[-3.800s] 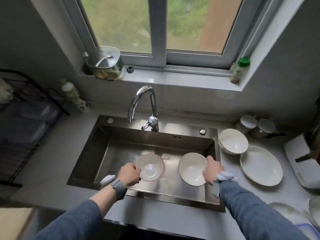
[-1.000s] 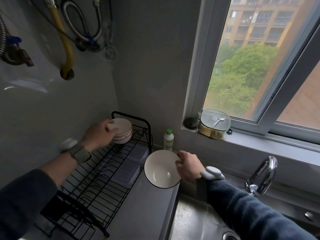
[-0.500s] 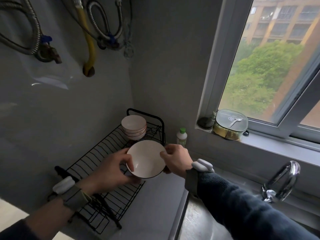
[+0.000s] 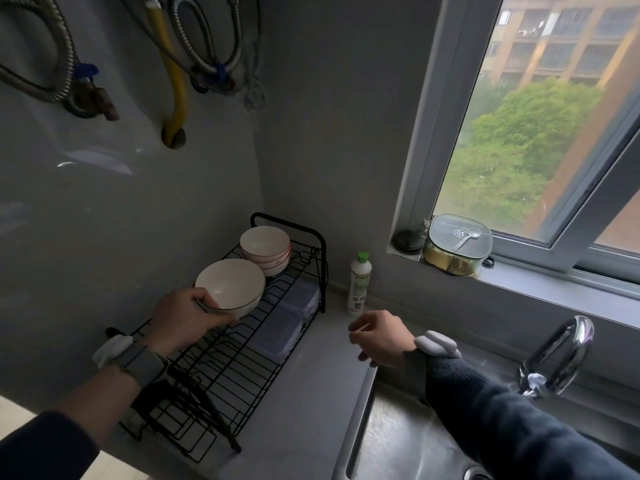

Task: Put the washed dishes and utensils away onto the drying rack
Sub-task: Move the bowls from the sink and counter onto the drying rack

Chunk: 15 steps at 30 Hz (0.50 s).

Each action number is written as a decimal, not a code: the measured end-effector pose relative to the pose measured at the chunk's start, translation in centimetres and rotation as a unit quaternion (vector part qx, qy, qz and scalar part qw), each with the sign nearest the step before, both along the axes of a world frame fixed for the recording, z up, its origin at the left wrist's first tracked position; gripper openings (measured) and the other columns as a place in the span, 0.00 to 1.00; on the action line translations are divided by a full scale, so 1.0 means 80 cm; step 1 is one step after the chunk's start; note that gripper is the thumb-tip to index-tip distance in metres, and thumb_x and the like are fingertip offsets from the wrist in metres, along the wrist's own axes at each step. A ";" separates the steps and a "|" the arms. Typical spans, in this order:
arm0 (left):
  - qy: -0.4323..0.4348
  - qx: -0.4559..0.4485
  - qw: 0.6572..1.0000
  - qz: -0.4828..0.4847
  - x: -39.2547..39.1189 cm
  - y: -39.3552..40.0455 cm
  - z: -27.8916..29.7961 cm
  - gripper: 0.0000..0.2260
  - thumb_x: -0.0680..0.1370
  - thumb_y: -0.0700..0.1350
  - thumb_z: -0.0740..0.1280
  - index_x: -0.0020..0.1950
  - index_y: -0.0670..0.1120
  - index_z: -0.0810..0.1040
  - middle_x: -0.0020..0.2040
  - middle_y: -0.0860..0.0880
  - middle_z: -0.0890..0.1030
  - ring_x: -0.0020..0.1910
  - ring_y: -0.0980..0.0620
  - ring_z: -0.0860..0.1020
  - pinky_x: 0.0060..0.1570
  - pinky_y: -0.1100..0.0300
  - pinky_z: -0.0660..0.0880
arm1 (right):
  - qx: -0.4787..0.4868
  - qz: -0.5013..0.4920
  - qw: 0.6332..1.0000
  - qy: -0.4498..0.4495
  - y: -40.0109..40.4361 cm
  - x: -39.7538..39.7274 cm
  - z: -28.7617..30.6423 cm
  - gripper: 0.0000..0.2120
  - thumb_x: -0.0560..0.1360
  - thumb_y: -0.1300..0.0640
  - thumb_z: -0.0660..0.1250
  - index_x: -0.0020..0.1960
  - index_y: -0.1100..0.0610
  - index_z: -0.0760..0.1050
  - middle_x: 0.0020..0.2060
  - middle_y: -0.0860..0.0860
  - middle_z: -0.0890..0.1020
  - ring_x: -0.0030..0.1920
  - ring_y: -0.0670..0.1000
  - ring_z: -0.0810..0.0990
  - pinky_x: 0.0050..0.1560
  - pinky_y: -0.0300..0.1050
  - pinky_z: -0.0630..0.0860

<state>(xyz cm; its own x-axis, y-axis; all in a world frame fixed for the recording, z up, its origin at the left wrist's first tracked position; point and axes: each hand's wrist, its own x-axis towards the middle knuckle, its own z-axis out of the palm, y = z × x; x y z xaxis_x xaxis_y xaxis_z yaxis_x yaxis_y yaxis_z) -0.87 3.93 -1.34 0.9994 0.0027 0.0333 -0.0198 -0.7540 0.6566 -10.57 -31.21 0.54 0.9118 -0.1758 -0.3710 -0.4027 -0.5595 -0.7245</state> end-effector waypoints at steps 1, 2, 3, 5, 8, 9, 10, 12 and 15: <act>0.005 -0.003 1.000 0.004 0.001 -0.001 -0.003 0.20 0.57 0.59 0.86 0.34 0.48 0.82 0.53 0.53 0.83 0.56 0.48 0.78 0.44 0.54 0.77 | -0.002 -0.001 1.000 0.003 -0.003 -0.002 -0.002 0.08 0.74 0.58 0.68 0.51 0.54 0.83 0.43 0.51 0.86 0.35 0.50 0.87 0.33 0.46 0.84; 0.009 -0.003 1.000 0.008 0.001 -0.002 -0.005 0.20 0.57 0.59 0.86 0.34 0.48 0.82 0.51 0.53 0.83 0.55 0.48 0.78 0.42 0.56 0.76 | -0.003 -0.002 1.000 0.007 -0.006 -0.004 -0.003 0.08 0.74 0.58 0.68 0.51 0.54 0.83 0.43 0.51 0.86 0.35 0.50 0.87 0.32 0.45 0.83; 0.013 -0.006 1.000 0.013 0.002 -0.003 -0.007 0.19 0.58 0.59 0.86 0.33 0.48 0.83 0.49 0.54 0.83 0.54 0.48 0.79 0.40 0.57 0.75 | -0.003 0.000 1.000 0.010 -0.008 -0.006 -0.004 0.08 0.74 0.58 0.68 0.52 0.54 0.82 0.43 0.51 0.86 0.36 0.49 0.87 0.31 0.43 0.83; 0.025 -0.014 0.999 0.027 0.003 -0.005 -0.009 0.20 0.58 0.59 0.86 0.34 0.47 0.83 0.48 0.54 0.83 0.51 0.48 0.80 0.38 0.56 0.77 | -0.005 0.005 1.000 0.014 -0.012 -0.011 -0.004 0.08 0.75 0.58 0.68 0.53 0.54 0.82 0.44 0.51 0.86 0.36 0.49 0.87 0.29 0.41 0.80; 0.041 -0.011 0.998 0.041 0.006 -0.003 -0.010 0.20 0.57 0.60 0.85 0.34 0.48 0.83 0.48 0.55 0.83 0.49 0.49 0.80 0.40 0.52 0.81 | -0.006 0.013 1.000 0.017 -0.014 -0.018 -0.007 0.08 0.75 0.57 0.67 0.53 0.54 0.83 0.45 0.52 0.87 0.36 0.49 0.87 0.28 0.39 0.78; 0.045 -0.007 0.998 0.040 0.007 -0.003 -0.010 0.20 0.58 0.60 0.85 0.34 0.48 0.83 0.48 0.55 0.82 0.50 0.49 0.80 0.42 0.51 0.82 | -0.005 0.014 1.000 0.016 -0.014 -0.020 -0.008 0.09 0.75 0.57 0.67 0.53 0.55 0.83 0.45 0.52 0.87 0.36 0.49 0.87 0.29 0.40 0.79; 0.049 -0.004 0.998 0.039 0.008 -0.002 -0.011 0.20 0.58 0.60 0.85 0.34 0.47 0.84 0.49 0.55 0.82 0.51 0.48 0.80 0.44 0.51 0.82 | -0.005 0.014 1.000 0.015 -0.014 -0.021 -0.009 0.08 0.75 0.57 0.67 0.52 0.55 0.83 0.45 0.52 0.87 0.36 0.49 0.88 0.29 0.41 0.80; 0.060 0.002 0.997 0.039 0.009 -0.002 -0.010 0.19 0.59 0.60 0.85 0.35 0.47 0.84 0.50 0.54 0.82 0.52 0.48 0.80 0.45 0.51 0.82 | -0.007 0.012 1.000 0.013 -0.014 -0.024 -0.010 0.08 0.75 0.58 0.67 0.52 0.55 0.83 0.44 0.52 0.87 0.36 0.50 0.88 0.30 0.42 0.81; 0.075 0.014 0.997 0.035 0.010 -0.001 -0.010 0.19 0.61 0.62 0.84 0.38 0.50 0.86 0.52 0.51 0.82 0.54 0.47 0.80 0.48 0.51 0.82 | -0.010 0.016 1.000 0.014 -0.012 -0.026 -0.009 0.08 0.75 0.58 0.67 0.52 0.55 0.83 0.45 0.52 0.87 0.36 0.49 0.87 0.28 0.40 0.79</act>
